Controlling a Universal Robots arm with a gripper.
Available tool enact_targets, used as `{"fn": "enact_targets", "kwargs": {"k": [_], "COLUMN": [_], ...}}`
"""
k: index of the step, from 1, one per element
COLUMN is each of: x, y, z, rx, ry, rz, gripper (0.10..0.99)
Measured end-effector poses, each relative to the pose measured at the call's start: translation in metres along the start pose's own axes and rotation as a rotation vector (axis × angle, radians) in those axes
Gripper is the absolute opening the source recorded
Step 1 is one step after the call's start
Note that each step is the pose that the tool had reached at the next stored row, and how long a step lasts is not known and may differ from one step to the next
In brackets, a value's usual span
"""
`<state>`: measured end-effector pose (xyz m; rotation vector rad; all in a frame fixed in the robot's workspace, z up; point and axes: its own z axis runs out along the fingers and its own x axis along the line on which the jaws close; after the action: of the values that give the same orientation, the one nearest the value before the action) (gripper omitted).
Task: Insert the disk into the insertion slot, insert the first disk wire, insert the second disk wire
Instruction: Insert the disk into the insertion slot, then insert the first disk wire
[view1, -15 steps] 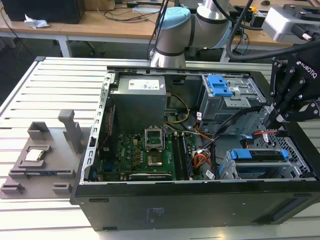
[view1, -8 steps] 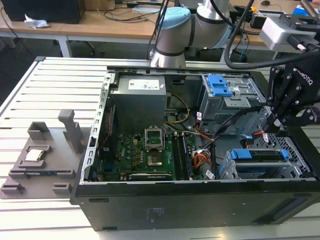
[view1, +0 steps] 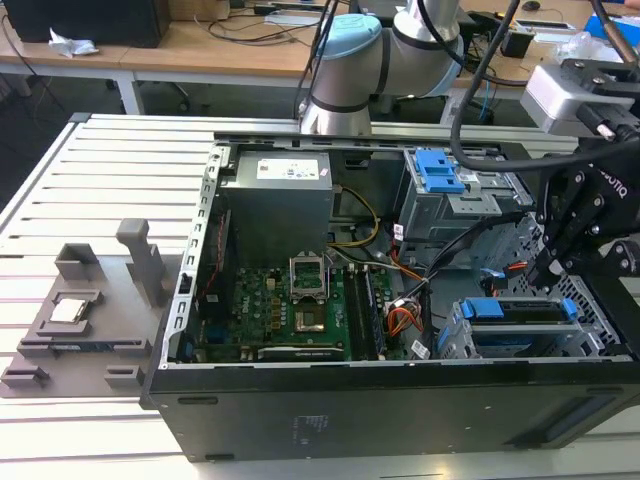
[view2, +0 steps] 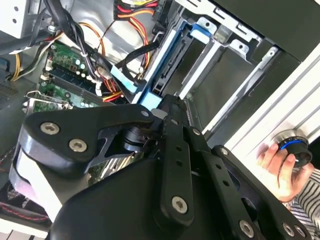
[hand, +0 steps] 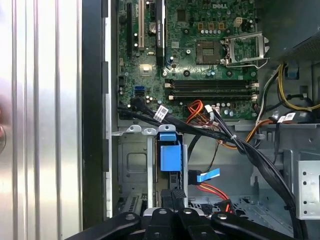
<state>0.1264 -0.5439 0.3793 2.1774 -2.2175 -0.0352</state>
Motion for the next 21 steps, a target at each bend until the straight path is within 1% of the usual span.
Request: {"fn": "enact_targets", "kwargs": {"k": [2,5,20,21], "x": [0.0001,0.0002,0.0001,0.0001], "y": [-0.0023,-0.0039,-0.0046,-0.0047], "z": [0.0046,0.0081,0.0082,0.0082], "rx": [0.000,0.000,0.000,0.000], "ry": [0.0001,0.0001,0.0000,0.0001], "rz": [0.000,0.000,0.000,0.000], "gripper": [0.106,0.106,0.106,0.169]}}
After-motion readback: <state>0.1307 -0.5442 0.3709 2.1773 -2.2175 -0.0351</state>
